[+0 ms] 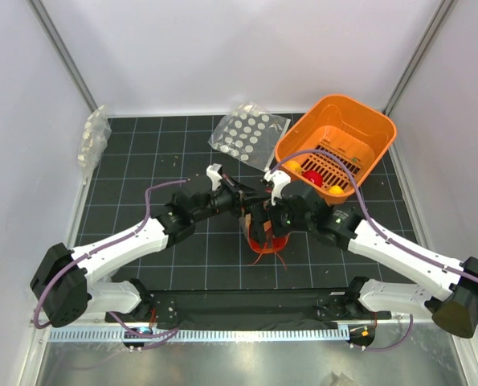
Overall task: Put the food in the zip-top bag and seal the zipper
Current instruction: Place the fake fruit in the zipper food storage bag.
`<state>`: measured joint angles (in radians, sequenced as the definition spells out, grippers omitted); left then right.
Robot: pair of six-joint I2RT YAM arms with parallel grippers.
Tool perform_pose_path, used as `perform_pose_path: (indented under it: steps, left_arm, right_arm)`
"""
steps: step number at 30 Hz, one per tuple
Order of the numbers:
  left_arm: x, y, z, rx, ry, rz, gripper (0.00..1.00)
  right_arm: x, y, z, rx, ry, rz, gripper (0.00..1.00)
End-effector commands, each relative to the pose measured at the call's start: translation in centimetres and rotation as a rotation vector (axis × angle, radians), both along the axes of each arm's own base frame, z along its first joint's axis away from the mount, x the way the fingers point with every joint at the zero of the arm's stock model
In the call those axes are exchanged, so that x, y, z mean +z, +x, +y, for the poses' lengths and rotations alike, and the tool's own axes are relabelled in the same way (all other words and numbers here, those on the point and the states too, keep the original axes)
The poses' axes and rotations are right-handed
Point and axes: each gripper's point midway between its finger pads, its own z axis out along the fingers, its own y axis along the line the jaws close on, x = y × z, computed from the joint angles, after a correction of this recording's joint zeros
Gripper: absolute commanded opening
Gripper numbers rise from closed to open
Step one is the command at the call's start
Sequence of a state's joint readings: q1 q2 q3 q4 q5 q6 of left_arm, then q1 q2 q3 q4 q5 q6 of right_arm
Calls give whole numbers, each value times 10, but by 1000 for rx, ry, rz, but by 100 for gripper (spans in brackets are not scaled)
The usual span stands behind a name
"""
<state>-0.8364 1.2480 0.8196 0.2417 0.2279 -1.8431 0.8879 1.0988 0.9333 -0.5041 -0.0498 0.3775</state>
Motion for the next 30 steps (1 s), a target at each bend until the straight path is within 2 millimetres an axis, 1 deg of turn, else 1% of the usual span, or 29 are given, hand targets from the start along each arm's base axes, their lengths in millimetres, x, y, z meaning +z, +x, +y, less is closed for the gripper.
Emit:
perform_pose_path:
  steps: [1, 3, 8, 9, 11, 12, 14, 15, 16, 17, 18, 19, 20, 21, 23, 25, 27, 29, 30]
  left_arm:
    - [62, 1, 5, 24, -172, -77, 0]
    - [60, 3, 4, 28, -175, -65, 0]
    - [58, 4, 3, 28, -179, -59, 0]
    - [57, 4, 3, 28, -178, -58, 0]
    - [56, 5, 3, 29, -176, -54, 0]
    - [56, 5, 3, 27, -176, -54, 0]
    - [55, 7, 4, 30, -173, -51, 0]
    - [53, 8, 5, 32, -168, -49, 0]
    - [54, 8, 6, 33, -168, -51, 0]
    - [53, 9, 7, 38, -164, -50, 0]
    - [52, 10, 7, 41, -162, -50, 0]
    - [52, 10, 8, 44, -160, -51, 0]
    - [53, 11, 9, 47, -161, -52, 0]
    - [52, 12, 10, 50, -159, -49, 0]
    - [52, 14, 11, 55, -157, -50, 0]
    - [53, 15, 12, 58, -156, -51, 0]
    - [53, 15, 12, 56, -153, -52, 0]
    - [53, 15, 12, 54, -152, -51, 0]
    - [53, 15, 12, 53, -151, -52, 0]
  right_arm:
    - [37, 8, -5, -21, 54, -87, 100]
    - [42, 5, -7, -15, 57, -84, 99]
    - [56, 5, -15, -31, 70, -118, 95]
    - [56, 5, -18, -35, 64, -115, 91]
    - [63, 6, -23, -46, 67, -119, 86]
    - [61, 5, -27, -51, 52, -111, 84]
    - [69, 6, -34, -76, 49, -119, 81]
    - [67, 7, -44, -112, 16, -111, 80]
    - [68, 8, -49, -136, 4, -112, 78]
    - [76, 7, -53, -148, 11, -121, 75]
    - [75, 5, -60, -168, -4, -109, 74]
    - [77, 4, -63, -189, 0, -95, 73]
    - [82, 1, -65, -195, 11, -92, 73]
    - [79, -3, -69, -199, -2, -68, 72]
    - [85, -8, -74, -230, 20, -46, 70]
    - [83, -13, -82, -269, 19, -24, 68]
    - [83, -14, -96, -324, 3, -33, 64]
    - [75, -14, -106, -364, -30, -28, 59]
    - [70, -13, -107, -372, -48, -22, 57]
